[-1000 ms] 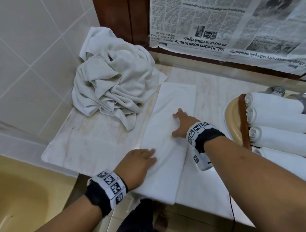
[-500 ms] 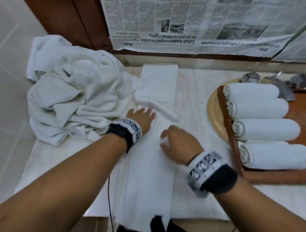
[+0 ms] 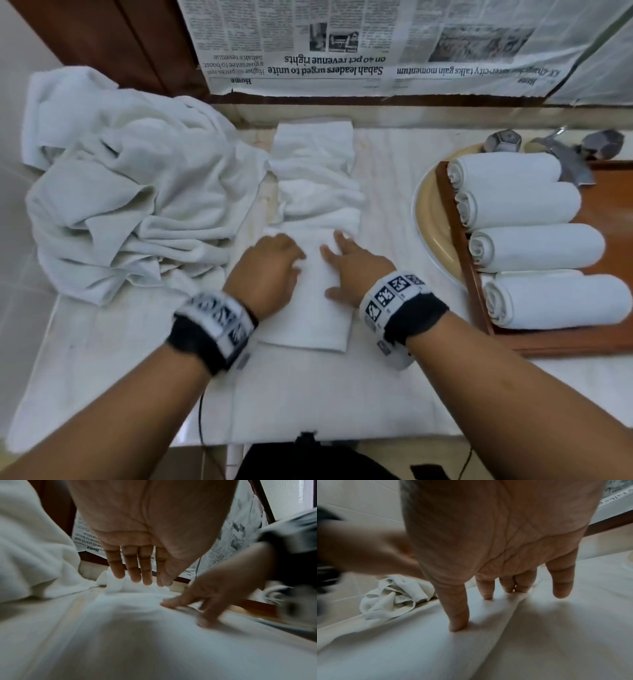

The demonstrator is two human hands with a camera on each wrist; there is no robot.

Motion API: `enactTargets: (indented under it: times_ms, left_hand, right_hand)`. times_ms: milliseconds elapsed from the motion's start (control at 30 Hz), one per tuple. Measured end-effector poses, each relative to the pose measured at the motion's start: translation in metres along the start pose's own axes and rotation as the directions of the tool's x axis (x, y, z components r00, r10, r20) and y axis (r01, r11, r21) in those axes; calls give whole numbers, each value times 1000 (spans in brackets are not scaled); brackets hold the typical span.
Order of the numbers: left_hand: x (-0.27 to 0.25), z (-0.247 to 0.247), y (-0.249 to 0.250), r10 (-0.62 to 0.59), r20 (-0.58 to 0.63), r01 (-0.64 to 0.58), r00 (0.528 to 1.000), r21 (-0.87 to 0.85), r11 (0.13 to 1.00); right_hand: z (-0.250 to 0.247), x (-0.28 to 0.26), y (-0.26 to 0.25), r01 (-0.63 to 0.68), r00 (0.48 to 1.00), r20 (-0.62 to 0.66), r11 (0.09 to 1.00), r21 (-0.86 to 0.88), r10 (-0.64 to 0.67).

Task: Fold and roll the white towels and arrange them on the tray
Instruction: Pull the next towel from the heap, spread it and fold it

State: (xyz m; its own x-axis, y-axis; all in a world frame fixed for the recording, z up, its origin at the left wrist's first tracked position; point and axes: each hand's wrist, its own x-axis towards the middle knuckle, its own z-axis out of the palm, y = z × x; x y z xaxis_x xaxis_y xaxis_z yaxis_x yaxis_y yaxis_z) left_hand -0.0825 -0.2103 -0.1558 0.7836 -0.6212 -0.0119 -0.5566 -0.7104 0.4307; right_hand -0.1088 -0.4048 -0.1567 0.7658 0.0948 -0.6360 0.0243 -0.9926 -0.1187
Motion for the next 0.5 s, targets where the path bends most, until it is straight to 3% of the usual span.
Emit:
enactTargets:
  times_ms: [67, 133, 233, 300, 500]
  left_hand:
    - [-43, 11, 2, -76, 114, 73, 991, 33, 997]
    - [-77, 22, 3, -190, 258, 187, 947, 39, 982]
    - [-105, 34, 8, -204, 272, 192, 940, 71, 979]
    - [-114, 35, 19, -218, 286, 190, 933, 122, 974]
    - [-149, 48, 51, -185, 332, 103, 925, 249, 963]
  right_hand:
    - [-2, 5, 1, -8, 1000, -19, 1000, -20, 7]
    - [1, 3, -4, -31, 995, -93, 999, -28, 28]
    - [20, -19, -22, 15, 951, -308, 996, -89, -42]
    - [42, -41, -32, 77, 919, -376, 989, -123, -118]
    - [106, -114, -25, 152, 950, -279, 988, 14, -142]
